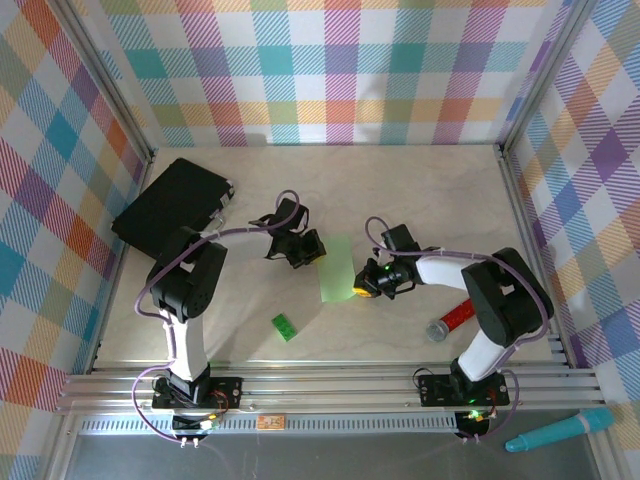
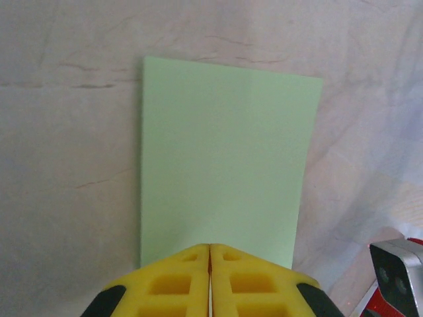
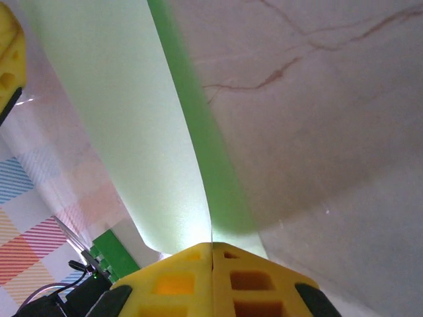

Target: Fold a paper plane with a square sheet of paper (pick it up from the middle)

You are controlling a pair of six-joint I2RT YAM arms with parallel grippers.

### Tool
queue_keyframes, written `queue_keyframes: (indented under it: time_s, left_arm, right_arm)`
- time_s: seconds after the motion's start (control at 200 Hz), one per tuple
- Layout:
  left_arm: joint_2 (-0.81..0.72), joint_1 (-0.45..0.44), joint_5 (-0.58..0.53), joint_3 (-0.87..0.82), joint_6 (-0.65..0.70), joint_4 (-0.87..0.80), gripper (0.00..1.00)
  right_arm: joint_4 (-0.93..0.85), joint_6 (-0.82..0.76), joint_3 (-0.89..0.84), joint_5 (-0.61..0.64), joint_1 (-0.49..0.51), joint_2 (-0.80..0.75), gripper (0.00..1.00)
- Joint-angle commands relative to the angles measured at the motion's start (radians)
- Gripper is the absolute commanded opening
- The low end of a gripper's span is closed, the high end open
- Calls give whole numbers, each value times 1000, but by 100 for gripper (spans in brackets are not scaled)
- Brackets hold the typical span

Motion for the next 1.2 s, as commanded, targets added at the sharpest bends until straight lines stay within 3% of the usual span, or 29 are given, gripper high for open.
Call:
queue_keyframes:
  time_s: [0.0, 0.5, 0.89, 1.195]
  left_arm:
    - [-8, 5, 19, 14, 43, -35, 8]
    - [86, 3, 79, 19, 58, -40, 6]
    - [109, -1, 112, 38, 74, -35, 5]
    - [118, -5, 114, 24, 56, -19, 5]
  right_arm:
    - [-43, -3, 8, -2, 7, -38, 7]
    - [-82, 75, 112, -115, 14, 5, 7]
    - [-88, 74, 230, -113, 45, 96, 7]
    - [-27, 93, 248, -39, 62, 166, 6]
